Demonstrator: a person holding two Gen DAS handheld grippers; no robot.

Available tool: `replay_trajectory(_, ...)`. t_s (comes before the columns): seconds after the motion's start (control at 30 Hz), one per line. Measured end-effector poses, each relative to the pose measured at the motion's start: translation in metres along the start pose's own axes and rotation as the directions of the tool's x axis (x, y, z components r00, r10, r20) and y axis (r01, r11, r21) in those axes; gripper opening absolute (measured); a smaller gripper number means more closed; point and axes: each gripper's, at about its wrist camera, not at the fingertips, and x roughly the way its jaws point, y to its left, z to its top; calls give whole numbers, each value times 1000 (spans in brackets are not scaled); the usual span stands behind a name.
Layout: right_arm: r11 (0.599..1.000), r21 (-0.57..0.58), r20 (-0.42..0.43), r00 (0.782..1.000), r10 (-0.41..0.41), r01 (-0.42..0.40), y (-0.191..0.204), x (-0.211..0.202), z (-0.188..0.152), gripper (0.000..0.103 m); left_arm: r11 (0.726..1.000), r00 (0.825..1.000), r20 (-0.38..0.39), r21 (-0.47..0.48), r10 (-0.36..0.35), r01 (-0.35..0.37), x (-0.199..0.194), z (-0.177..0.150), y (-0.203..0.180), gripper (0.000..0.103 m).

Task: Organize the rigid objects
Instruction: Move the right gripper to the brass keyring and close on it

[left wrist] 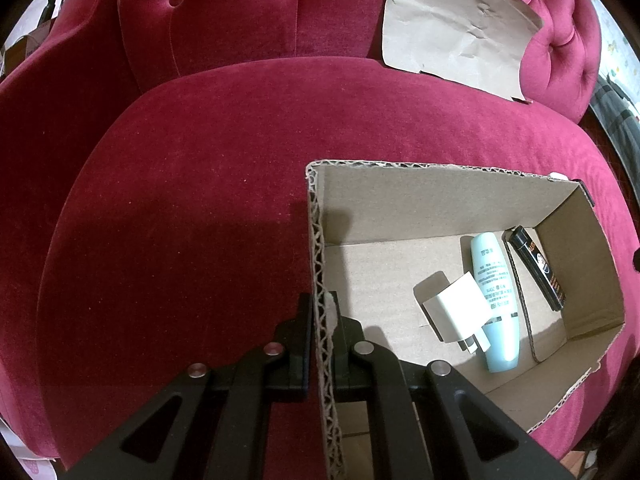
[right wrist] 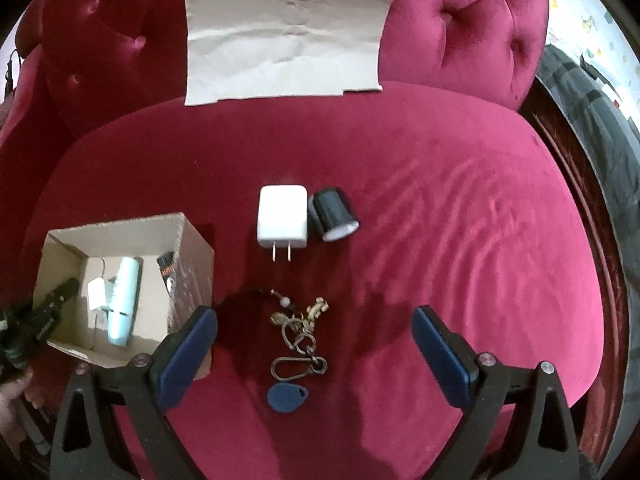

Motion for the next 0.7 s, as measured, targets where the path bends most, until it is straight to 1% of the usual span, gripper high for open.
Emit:
replay_trajectory(0.33,1000,-15,-33,999,-3,2,1,23,-19,100,1000,1000,0,0,0,0,0,0,0,5)
replay_trajectory(0.6,999,-30,-56,998,-37,35,5,48,-25,99,1000,1000,0,1,0,0,1,0,-1,5)
replay_trajectory(0.7,998,-39,-66,997,-50,47,7,59,-26,96,1000,1000,0,2,1,-1,1,0,-1,5)
